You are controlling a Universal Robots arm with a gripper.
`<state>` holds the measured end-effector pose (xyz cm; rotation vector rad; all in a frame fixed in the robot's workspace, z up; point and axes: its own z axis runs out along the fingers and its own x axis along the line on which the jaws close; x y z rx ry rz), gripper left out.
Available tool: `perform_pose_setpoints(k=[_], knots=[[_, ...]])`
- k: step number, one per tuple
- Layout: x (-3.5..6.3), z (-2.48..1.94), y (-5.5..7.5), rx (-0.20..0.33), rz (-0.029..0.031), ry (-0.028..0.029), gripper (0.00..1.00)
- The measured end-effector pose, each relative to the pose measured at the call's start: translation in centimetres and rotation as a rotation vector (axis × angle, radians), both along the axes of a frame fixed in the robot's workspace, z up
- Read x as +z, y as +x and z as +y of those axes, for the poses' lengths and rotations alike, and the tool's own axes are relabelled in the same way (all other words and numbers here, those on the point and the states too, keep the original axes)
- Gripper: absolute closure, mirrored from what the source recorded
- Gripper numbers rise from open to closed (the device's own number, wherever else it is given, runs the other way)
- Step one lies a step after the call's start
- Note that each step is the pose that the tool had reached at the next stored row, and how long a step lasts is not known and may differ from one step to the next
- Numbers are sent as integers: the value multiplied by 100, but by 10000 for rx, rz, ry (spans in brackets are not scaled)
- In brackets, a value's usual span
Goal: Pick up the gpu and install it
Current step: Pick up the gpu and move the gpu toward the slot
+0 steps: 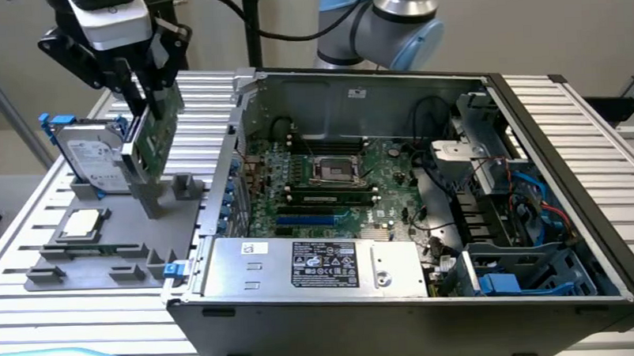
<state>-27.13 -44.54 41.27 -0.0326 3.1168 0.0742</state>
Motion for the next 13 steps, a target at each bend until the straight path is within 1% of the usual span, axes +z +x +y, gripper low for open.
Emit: perform_pose_setpoints(k=[4, 9, 11, 13], knots=[[184, 10, 112, -7, 0, -19, 73], [402, 28, 308, -7, 5, -35, 73], [447, 31, 399, -7, 15, -35, 73], [468, 32, 488, -6, 28, -36, 73]])
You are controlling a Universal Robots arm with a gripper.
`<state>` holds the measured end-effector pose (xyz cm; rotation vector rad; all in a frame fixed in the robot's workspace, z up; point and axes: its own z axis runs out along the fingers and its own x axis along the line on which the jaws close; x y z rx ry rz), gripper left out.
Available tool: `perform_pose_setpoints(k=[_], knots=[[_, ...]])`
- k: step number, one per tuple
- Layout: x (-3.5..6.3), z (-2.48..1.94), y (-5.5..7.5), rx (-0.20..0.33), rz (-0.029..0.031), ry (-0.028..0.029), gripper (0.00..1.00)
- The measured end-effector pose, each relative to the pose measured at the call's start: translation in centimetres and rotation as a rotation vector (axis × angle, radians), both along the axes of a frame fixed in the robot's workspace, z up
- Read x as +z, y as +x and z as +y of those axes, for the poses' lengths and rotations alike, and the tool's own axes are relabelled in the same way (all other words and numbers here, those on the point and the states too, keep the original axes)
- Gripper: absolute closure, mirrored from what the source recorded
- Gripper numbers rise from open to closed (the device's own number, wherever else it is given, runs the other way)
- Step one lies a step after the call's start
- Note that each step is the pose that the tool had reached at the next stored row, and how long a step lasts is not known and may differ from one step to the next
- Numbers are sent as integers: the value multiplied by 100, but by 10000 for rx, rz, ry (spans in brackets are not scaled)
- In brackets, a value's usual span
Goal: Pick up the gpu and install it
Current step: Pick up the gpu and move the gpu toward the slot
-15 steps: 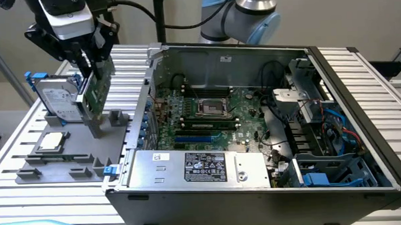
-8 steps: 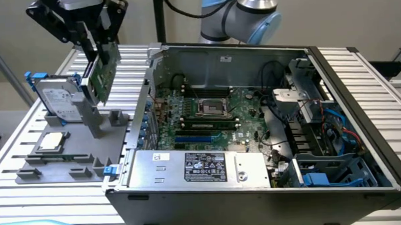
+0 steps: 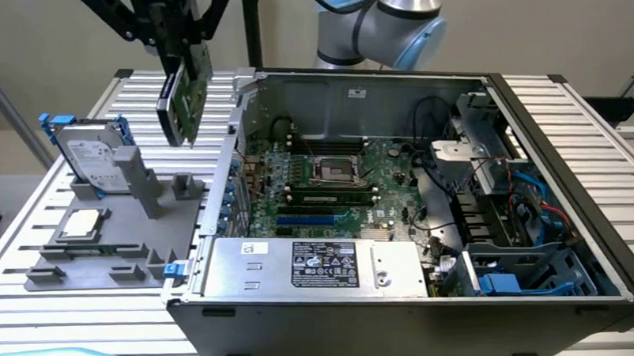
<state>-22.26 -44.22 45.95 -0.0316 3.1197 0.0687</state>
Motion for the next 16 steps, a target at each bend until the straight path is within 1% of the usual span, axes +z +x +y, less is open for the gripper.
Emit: perform_pose_setpoints(k=[6, 10, 13, 16], knots=[[7, 2, 274, -1, 39, 1, 73], [-2, 2, 456, -1, 88, 0, 73], [-37, 4, 594, -1, 116, -5, 73], [-80, 9, 729, 0, 126, -11, 73]])
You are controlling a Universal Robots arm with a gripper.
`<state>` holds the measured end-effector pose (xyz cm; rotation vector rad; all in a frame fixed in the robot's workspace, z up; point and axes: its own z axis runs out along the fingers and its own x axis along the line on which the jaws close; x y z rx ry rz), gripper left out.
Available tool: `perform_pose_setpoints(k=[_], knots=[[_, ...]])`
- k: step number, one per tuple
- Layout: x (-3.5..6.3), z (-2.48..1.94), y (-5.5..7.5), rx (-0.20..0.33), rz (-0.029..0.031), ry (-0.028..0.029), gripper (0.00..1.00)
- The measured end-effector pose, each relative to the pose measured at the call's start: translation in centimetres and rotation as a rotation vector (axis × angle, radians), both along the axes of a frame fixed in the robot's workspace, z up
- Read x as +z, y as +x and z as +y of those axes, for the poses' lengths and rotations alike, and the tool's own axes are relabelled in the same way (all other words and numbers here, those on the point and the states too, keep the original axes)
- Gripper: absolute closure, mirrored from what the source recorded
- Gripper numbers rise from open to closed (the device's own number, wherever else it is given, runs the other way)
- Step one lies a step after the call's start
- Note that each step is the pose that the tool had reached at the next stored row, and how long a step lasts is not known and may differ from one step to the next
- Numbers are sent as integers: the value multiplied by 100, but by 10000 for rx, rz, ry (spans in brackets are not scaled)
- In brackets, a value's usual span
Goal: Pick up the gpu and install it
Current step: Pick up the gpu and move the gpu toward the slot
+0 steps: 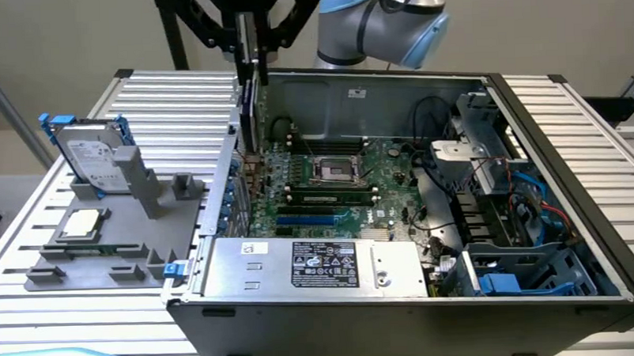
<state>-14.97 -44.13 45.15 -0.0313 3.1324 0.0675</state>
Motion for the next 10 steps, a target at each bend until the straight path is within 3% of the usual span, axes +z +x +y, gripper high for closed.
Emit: perform_pose_setpoints(k=[10], knots=[[-178, 42, 452, -1, 3, -1, 73]])
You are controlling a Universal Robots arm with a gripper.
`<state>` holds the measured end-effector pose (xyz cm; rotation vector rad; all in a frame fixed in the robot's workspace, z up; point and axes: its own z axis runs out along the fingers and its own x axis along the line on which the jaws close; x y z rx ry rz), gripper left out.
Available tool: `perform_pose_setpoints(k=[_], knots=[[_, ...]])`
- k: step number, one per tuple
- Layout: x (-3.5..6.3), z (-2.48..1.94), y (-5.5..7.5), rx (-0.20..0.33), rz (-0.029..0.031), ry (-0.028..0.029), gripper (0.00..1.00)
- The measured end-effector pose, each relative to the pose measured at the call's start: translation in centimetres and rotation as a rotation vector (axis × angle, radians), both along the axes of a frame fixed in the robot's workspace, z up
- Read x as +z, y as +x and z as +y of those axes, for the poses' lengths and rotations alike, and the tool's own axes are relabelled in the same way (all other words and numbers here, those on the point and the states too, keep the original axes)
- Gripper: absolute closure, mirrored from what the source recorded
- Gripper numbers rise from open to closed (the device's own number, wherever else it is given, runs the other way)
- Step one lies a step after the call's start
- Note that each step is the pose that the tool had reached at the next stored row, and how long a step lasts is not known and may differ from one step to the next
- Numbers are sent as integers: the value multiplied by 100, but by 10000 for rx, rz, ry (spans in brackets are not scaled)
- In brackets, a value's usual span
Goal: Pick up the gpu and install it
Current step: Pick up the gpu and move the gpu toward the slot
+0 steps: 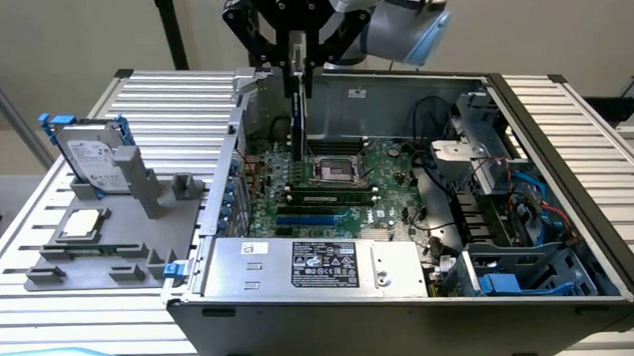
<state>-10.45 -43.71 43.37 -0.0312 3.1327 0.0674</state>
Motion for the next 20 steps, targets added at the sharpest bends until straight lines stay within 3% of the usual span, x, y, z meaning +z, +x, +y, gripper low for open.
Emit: perform_pose_setpoints(k=[12, 20], knots=[[-219, 66, 542, 1, 0, 0, 73], [-360, 69, 702, -56, 8, -1, 73]])
